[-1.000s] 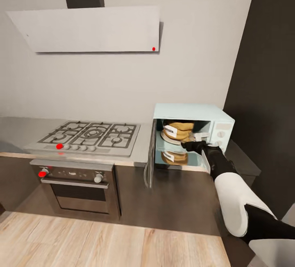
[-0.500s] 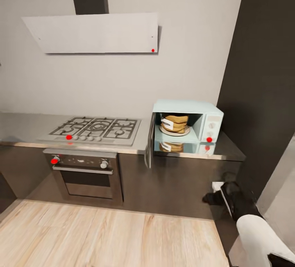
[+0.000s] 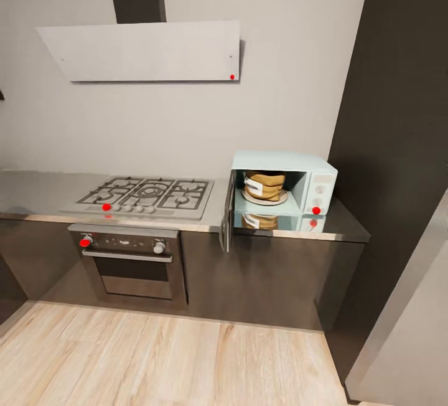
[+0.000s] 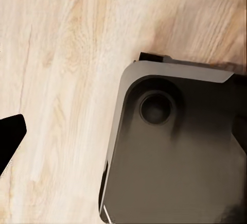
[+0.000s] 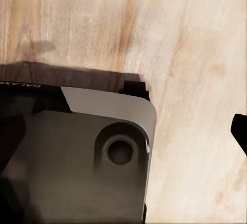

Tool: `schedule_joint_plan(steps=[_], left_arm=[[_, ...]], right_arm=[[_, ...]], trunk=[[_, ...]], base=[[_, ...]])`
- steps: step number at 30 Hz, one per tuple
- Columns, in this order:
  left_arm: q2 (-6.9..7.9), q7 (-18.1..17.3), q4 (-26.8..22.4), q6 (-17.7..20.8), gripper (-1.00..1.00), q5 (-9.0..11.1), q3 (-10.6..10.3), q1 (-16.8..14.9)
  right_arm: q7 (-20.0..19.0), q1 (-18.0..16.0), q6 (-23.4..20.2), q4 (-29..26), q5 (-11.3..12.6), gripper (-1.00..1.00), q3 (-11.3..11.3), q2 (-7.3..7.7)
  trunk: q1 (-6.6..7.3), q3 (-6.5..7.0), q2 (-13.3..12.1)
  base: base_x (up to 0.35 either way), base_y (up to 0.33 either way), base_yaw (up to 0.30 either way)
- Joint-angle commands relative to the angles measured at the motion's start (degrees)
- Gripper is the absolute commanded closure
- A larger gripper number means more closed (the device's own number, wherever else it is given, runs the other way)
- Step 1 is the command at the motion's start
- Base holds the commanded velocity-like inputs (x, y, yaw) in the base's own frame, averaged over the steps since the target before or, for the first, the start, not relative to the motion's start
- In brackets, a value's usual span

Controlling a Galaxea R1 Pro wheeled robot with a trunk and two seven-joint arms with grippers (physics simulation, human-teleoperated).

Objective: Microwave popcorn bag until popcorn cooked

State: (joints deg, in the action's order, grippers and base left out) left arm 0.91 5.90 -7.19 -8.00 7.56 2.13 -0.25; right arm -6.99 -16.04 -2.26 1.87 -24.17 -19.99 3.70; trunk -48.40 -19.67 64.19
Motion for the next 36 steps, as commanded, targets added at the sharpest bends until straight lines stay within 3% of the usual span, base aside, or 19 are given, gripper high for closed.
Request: schedule_joint_plan(steps=[1,7,12,20,26,30,36], left_arm=[[-0.02,-0.05,-0.42,-0.15,-1.00,0.38,0.21,-0.02],[0.03,-0.22,-1.61,-0.17,-1.00,0.29,0.12,-0.02],[-0.24,-0.36,-10.12,1.20,-1.00,-0.17,0.07,-0.02],[-0.42,-0.23,-9.92,3.83,-1.00,0.39,0.13,-0.02],[-0.37,-0.29,-9.06,4.40,-1.00,0.44,0.09,-0.02],[-0.39,-0.20,-9.68,8.08,-1.00,0.36,0.07,-0.02],[-0.30,-0.19,-10.24,8.13,-1.00,0.27,0.07,-0.02]], right_arm=[[-0.03,0.16,0.05,0.08,-0.40,-1.00,-0.49,0.05],[0.13,1.94,0.06,0.15,0.23,-1.00,-0.55,0.03],[0.21,2.82,0.10,0.08,5.34,-1.00,-0.58,0.18],[0.20,2.85,-0.02,-0.01,5.37,-1.00,-0.40,0.15],[0.07,2.85,0.14,-0.02,5.13,-1.00,-0.07,0.12],[0.12,2.85,0.19,-0.02,5.10,-1.00,0.03,0.12],[0.13,2.85,0.15,-0.02,5.10,-1.00,0.03,0.16]], trunk=[[0.00,-0.06,0.04],[0.00,-0.06,0.04],[0.00,-0.06,0.04],[0.00,-0.06,0.04],[0.00,-0.06,0.04],[0.00,-0.06,0.04],[0.00,-0.06,0.04]], base=[[0.000,0.000,0.000],[0.000,0.000,-0.028],[0.000,0.000,-0.247],[0.037,0.000,-0.146],[0.294,0.000,-0.003],[0.323,0.000,0.000],[0.249,0.000,0.000]])
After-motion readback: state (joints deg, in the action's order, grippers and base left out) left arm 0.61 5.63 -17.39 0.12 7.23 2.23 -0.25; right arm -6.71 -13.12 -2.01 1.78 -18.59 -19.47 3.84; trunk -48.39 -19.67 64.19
